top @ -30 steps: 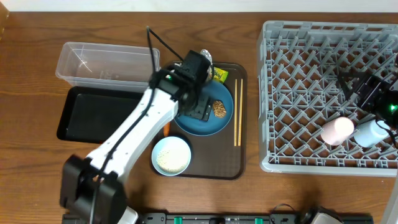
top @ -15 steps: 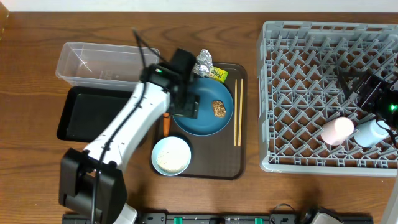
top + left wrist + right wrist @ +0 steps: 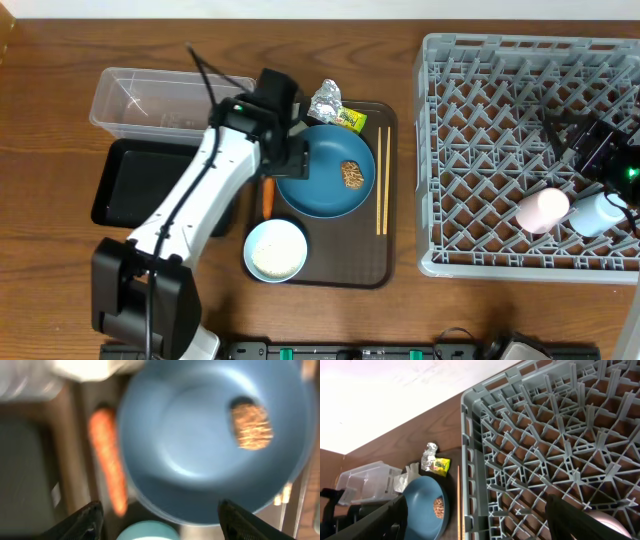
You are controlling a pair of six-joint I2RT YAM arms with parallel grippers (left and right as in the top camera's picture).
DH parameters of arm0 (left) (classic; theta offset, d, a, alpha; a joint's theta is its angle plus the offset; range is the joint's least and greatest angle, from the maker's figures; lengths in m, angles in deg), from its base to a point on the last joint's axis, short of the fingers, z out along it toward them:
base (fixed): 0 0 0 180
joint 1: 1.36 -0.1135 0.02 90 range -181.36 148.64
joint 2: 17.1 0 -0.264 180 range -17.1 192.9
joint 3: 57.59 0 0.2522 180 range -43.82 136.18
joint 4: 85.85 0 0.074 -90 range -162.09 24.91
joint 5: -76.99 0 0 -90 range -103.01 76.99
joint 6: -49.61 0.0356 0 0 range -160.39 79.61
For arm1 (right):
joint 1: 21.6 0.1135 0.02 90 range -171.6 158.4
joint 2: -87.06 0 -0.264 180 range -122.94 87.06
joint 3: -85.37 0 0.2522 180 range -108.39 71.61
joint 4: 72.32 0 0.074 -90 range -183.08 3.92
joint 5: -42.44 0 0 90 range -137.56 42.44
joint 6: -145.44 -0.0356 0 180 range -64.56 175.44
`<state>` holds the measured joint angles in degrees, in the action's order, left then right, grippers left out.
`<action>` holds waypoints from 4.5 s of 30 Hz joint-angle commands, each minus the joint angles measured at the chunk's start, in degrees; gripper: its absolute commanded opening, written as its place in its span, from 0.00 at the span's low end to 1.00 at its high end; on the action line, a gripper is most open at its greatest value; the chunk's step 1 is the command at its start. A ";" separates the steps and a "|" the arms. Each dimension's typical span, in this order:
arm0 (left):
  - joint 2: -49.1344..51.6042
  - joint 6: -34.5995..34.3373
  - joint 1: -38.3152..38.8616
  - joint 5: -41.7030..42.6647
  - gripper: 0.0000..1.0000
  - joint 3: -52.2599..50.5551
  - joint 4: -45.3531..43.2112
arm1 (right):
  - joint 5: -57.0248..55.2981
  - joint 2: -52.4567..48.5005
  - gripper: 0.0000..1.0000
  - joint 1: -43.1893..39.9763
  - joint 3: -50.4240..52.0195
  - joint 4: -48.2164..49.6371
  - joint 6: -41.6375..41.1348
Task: Sort waste into correct bins and load items into the dishwasher rack
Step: 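Grasp the rim of the blue plate with the left gripper, then tip the blue plate over the black tray to dump the mushroom, then lift the blue plate upright and bring it toward the right gripper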
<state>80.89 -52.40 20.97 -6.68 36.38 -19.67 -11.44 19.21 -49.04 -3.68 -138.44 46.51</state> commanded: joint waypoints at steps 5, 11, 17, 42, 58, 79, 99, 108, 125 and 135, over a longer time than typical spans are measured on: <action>1.79 4.44 4.13 -8.24 0.74 -0.26 -1.92 | -0.13 -0.09 0.81 0.90 -0.79 -2.14 0.52; 3.45 3.37 -0.81 -7.65 0.74 -0.28 -1.57 | -0.15 -0.09 0.81 0.90 -0.79 -4.00 0.90; 9.49 5.01 -5.07 -1.68 0.67 -0.28 -3.41 | -0.87 -0.09 0.81 0.90 -0.76 -4.13 0.87; 17.59 9.86 -5.40 9.29 0.06 -0.22 -3.30 | -3.39 -0.20 0.80 0.90 -0.76 -3.80 0.87; 0.24 6.97 -10.91 7.23 0.06 3.52 4.70 | -3.43 -0.42 0.79 0.90 -0.76 -3.52 0.85; -18.95 -9.01 -22.62 -51.23 0.06 2.95 19.76 | -3.37 -0.42 0.78 0.90 -0.76 -3.48 0.83; -5.31 -14.93 -14.84 -70.36 0.06 1.46 24.65 | -3.34 -0.42 0.78 0.90 -0.76 -2.05 0.15; -4.90 -16.17 -14.99 -80.52 0.06 1.40 24.92 | -3.32 -0.42 0.78 0.90 -0.76 -1.62 -0.48; -5.53 -15.23 -13.94 -71.80 0.07 2.14 23.37 | -3.23 -0.42 0.78 0.92 -0.76 -2.54 -1.29; -14.03 5.60 -10.40 -27.89 0.06 12.07 12.00 | 12.35 -0.42 0.79 7.45 -0.76 -0.81 9.44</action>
<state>71.82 -54.85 10.12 -58.28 44.36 -5.09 -3.88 18.97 -44.10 -3.68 -139.64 52.79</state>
